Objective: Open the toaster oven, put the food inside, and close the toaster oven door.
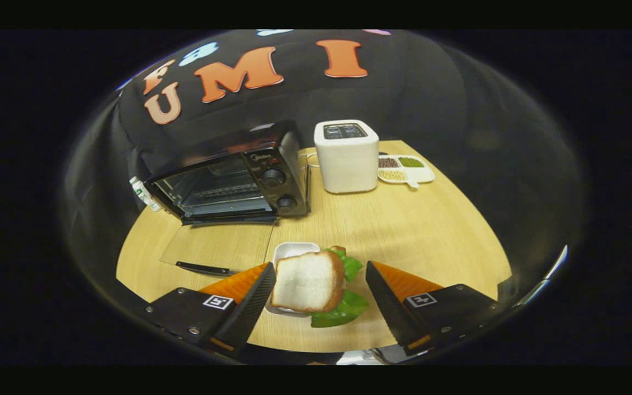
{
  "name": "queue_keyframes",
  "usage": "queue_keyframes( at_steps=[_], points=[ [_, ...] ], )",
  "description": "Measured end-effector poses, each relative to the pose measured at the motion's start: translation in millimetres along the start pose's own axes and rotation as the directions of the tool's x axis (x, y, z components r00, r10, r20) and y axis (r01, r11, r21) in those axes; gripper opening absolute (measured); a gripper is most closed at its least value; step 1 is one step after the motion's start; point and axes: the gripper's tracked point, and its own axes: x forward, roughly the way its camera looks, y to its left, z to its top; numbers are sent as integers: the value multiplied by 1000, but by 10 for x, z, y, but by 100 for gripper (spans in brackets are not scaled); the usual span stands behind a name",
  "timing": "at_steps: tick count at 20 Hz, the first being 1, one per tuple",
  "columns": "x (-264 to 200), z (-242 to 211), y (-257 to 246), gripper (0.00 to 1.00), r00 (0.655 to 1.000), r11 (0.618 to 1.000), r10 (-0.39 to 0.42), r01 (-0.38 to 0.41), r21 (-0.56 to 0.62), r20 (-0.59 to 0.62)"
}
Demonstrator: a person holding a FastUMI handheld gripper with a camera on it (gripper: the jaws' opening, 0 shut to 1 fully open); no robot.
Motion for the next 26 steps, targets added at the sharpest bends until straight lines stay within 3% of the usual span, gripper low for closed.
queue_keyframes(
  at_steps=[12,14,17,18,21,26],
  points=[
    [488,-365,74,98,980,970,157,-130,204,-120],
    [459,-378,147,85,976,963,180,-149,224,-121],
    [403,-310,228,50,977,958,187,-159,240,-102],
    [382,-304,248,45,977,960,186,-157,233,-107],
    [284,-217,280,37,982,970,171,-152,187,-86],
    [118,116,472,37,981,953,194,-190,237,6]
  ],
)
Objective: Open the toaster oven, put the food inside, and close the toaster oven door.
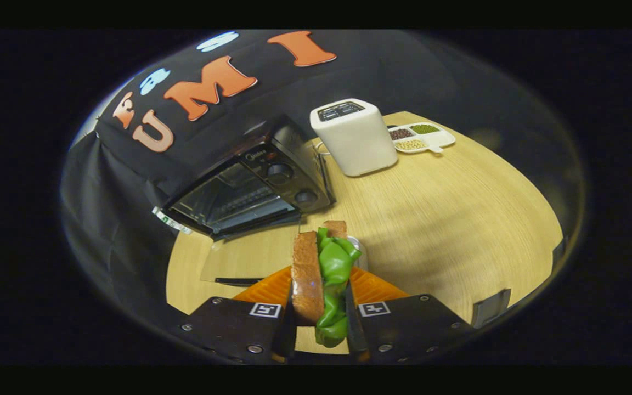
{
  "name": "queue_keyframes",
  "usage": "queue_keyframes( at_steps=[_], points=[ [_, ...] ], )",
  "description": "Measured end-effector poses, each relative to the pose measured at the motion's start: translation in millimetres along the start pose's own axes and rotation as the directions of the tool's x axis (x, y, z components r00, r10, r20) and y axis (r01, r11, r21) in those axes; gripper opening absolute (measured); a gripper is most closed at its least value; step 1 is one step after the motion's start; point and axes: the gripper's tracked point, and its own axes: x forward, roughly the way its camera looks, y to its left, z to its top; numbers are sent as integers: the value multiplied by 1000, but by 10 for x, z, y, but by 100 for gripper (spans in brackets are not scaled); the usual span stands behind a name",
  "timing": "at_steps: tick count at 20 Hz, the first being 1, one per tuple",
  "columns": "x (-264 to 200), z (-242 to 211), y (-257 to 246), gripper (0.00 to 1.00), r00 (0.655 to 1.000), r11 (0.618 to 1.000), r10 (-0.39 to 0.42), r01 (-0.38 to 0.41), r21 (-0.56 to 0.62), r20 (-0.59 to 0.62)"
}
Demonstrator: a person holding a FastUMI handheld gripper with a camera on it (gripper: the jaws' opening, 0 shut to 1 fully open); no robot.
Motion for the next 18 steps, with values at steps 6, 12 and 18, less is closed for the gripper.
queue_keyframes(
  at_steps=[6,12,18],
  points=[
    [29,228,645,37,990,991,125,-128,49,57],
    [392,252,1261,37,975,974,217,-219,53,35],
    [784,317,1655,37,959,957,278,-282,68,56]
  ],
)
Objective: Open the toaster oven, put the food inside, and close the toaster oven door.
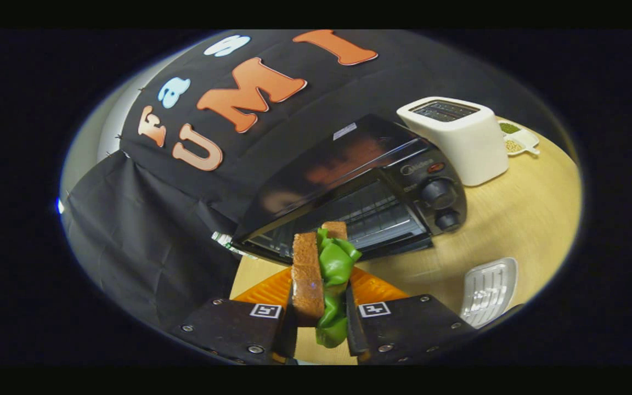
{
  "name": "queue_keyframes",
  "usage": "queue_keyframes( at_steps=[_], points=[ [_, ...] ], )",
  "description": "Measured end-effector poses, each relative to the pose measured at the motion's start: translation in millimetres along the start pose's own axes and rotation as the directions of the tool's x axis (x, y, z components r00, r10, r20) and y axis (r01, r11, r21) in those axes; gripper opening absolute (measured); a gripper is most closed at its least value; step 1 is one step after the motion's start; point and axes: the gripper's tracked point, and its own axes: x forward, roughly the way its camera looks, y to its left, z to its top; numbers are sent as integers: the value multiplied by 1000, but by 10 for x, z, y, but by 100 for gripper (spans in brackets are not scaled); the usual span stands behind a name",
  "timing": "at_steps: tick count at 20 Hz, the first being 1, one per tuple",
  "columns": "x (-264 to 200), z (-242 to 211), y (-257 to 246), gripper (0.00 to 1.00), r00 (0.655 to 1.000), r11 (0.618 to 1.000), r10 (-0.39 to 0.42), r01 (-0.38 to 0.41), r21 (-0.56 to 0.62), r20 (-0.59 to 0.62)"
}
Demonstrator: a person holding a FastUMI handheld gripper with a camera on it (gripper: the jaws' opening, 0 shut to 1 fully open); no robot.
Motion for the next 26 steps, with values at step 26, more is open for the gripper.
queue_keyframes(
  at_steps=[26],
  points=[
    [1014,344,-86,37,980,969,52,-96,229,190]
  ],
)
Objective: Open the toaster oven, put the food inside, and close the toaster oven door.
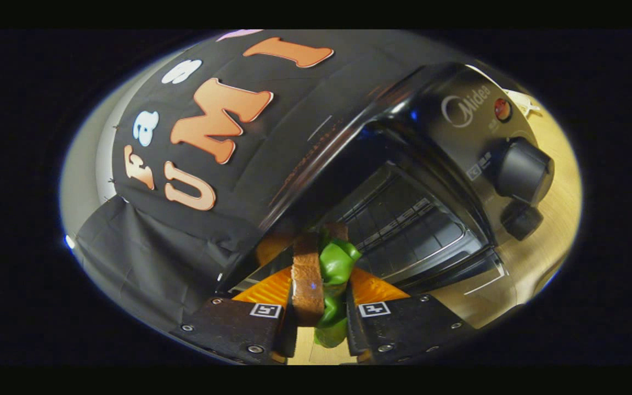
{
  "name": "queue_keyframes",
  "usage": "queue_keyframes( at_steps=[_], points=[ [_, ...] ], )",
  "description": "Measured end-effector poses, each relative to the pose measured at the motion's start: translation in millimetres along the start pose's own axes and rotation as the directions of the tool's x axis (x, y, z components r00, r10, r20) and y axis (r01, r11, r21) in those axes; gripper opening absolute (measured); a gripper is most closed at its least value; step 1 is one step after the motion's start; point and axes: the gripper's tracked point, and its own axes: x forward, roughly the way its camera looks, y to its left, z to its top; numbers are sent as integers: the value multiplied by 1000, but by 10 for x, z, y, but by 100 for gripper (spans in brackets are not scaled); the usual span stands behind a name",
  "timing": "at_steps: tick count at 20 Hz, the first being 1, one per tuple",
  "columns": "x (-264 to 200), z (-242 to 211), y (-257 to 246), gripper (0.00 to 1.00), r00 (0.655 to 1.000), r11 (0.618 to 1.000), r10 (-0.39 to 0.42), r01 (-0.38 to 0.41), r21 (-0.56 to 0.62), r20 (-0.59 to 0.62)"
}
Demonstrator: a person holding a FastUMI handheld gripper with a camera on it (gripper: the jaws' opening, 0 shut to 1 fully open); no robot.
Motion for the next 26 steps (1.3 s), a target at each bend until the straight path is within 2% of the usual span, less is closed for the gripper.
queue_keyframes(
  at_steps=[6,13,16,18,21,26],
  points=[
    [261,-35,-91,37,997,995,-46,40,86,66],
    [302,46,-112,37,985,994,-109,108,14,137],
    [263,116,-143,49,964,977,-183,200,-74,190],
    [261,130,-173,64,948,944,-250,284,-167,195],
    [183,79,-155,84,944,907,-293,325,-269,153],
    [-19,58,-187,96,927,844,-347,374,-385,139]
  ],
)
